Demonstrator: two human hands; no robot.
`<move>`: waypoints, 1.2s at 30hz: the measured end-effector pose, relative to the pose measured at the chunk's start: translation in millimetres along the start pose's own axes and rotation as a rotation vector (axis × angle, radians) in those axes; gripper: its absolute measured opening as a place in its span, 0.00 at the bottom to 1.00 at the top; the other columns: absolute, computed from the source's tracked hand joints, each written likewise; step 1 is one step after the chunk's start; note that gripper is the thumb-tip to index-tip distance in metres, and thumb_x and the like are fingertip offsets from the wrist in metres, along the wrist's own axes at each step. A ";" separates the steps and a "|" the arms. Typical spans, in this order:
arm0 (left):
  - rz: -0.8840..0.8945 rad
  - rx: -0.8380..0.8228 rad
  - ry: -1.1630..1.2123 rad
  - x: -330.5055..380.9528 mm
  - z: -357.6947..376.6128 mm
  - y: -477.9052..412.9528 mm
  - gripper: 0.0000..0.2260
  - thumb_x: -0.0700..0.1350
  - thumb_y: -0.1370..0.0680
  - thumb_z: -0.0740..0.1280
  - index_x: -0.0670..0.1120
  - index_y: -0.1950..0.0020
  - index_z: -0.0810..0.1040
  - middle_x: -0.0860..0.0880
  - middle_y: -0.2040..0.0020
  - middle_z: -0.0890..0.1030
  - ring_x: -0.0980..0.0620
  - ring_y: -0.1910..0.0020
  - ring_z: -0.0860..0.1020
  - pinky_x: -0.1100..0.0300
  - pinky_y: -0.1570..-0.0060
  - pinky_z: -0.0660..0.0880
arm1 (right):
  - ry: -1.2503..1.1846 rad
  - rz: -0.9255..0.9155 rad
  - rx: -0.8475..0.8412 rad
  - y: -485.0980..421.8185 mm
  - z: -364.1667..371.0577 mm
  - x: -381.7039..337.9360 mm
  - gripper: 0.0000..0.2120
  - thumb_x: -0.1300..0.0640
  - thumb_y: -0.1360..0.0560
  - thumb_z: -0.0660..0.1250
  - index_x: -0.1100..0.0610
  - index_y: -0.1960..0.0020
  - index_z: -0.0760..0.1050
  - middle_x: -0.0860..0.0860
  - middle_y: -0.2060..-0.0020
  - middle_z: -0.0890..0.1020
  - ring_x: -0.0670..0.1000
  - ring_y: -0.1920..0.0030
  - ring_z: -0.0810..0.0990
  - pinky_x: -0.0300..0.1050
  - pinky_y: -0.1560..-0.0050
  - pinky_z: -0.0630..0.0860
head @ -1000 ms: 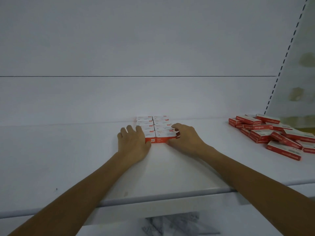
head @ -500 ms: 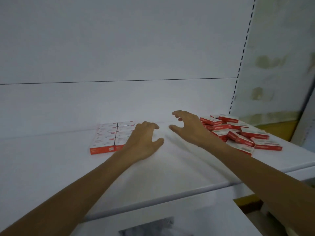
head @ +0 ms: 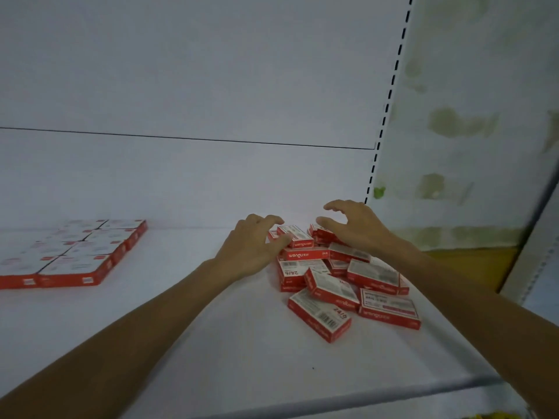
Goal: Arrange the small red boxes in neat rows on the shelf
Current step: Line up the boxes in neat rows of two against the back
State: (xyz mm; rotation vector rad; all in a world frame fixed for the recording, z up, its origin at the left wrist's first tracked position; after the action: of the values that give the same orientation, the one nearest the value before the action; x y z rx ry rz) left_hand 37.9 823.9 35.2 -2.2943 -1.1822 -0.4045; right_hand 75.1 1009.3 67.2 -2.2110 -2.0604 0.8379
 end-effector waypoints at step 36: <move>-0.080 -0.128 -0.056 -28.5 -12.3 38.3 0.45 0.79 0.42 0.49 0.59 0.29 0.61 0.53 0.34 0.72 0.51 0.38 0.72 0.49 0.37 0.69 | -0.115 -0.124 -0.371 11.5 53.1 -55.0 0.22 0.34 0.25 0.45 0.43 0.59 0.73 0.47 0.56 0.79 0.49 0.52 0.77 0.54 0.44 0.72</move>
State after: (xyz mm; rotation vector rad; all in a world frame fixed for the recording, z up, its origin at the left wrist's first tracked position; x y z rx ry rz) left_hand 52.6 779.5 19.5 -2.3869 -1.3139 -0.4599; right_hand 65.8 938.3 38.1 -2.2090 -2.5602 0.6286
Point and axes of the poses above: each hand's wrist, its own y-axis away from the middle knuckle, its own z-axis out of the palm, x = y × z, the point moved 6 cm from there along -y, towards the middle knuckle
